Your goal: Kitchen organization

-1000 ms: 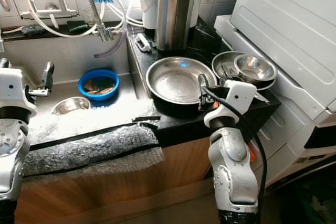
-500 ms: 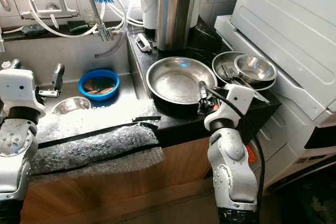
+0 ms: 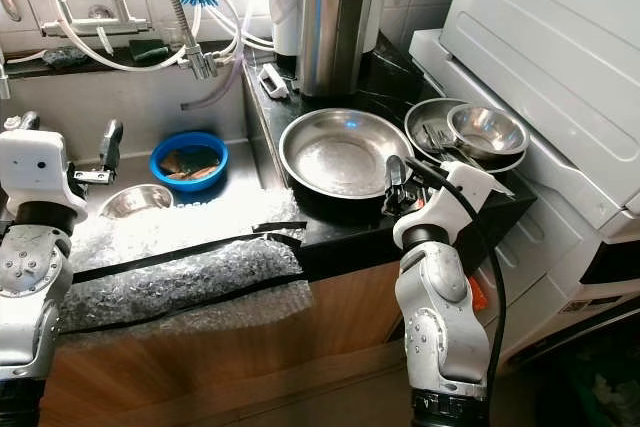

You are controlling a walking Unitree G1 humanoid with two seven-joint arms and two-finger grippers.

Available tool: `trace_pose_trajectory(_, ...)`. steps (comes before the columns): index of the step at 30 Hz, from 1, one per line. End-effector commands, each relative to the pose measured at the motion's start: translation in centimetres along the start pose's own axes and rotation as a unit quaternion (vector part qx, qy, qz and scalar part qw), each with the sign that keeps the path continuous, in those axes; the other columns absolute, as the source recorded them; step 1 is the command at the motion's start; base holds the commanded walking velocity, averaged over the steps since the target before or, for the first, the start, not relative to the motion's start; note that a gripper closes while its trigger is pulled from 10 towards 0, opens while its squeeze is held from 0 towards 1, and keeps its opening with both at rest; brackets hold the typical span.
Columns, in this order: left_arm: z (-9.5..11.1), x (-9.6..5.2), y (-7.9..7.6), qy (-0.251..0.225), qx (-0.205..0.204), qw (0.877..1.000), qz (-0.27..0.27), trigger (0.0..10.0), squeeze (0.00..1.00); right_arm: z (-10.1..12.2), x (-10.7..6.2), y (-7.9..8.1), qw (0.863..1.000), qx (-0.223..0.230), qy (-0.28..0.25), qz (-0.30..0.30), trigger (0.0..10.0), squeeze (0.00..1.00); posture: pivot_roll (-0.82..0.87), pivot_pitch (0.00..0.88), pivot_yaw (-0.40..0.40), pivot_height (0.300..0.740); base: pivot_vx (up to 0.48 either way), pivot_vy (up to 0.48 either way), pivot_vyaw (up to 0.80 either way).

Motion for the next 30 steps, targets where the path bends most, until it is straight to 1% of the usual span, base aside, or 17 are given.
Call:
trace_pose_trajectory(1,0.7,0.3,0.0,-0.015,0.008,1.0,0.0,10.0,0.0,0.0,0.2,-0.2,1.0,0.013,0.005,-0.009,10.0,0.0,-0.06,0.0,-0.063,0.727,0.0,0.0,0.0)
trace_pose_trajectory(13,0.9,0.4,-0.3,-0.02,0.011,1.0,-0.004,10.0,0.0,-0.3,0.4,-0.7,0.999,0.039,0.016,-0.026,10.0,0.0,-0.06,0.001,-0.065,0.727,0.0,0.0,0.0)
trace_pose_trajectory(15,0.9,0.4,-0.5,-0.021,0.012,1.0,-0.007,10.0,0.0,-0.3,0.5,-0.8,0.998,0.052,0.018,-0.032,10.0,0.0,-0.06,0.002,-0.065,0.727,0.0,0.0,0.0)
trace_pose_trajectory(17,1.0,0.4,-0.5,-0.022,0.012,1.0,-0.008,10.0,0.0,-0.3,0.5,-0.9,0.998,0.052,0.02,-0.034,10.0,0.0,-0.06,0.002,-0.065,0.727,0.0,0.0,0.0)
trace_pose_trajectory(19,1.0,0.4,-0.5,-0.022,0.013,1.0,-0.009,10.0,0.0,-0.7,0.6,-1.0,0.998,0.049,0.028,-0.037,10.0,0.0,-0.06,0.002,-0.065,0.727,0.0,0.0,0.0)
trace_pose_trajectory(20,1.0,0.5,-0.6,-0.022,0.013,1.0,-0.009,10.0,0.0,-1.1,0.7,-1.1,0.997,0.057,0.038,-0.042,10.0,0.0,-0.06,0.004,-0.063,0.727,0.0,0.0,0.0)
trace_pose_trajectory(23,1.0,0.5,-0.6,-0.022,0.013,1.0,-0.01,10.0,0.0,-1.3,0.8,-1.2,0.995,0.072,0.044,-0.049,10.0,0.0,-0.07,0.007,-0.063,0.727,0.0,0.0,0.0)
trace_pose_trajectory(30,1.0,0.5,-0.7,-0.024,0.013,1.0,-0.008,10.0,0.0,-0.9,1.3,-0.7,0.995,0.075,0.04,-0.043,10.0,0.0,-0.06,0.003,-0.064,0.727,0.0,0.0,0.0)
Point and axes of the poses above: a point about 5 cm out from each wrist's last joint towards the gripper, its own x axis pointing out of the wrist towards the gripper, its own z axis along the axis of the wrist's last joint, y = z × x, the point moved 6 cm from there along x, pointing out of the wrist towards the gripper, and after that the axes turned 5 degrees about x, right-handed, at the moved point
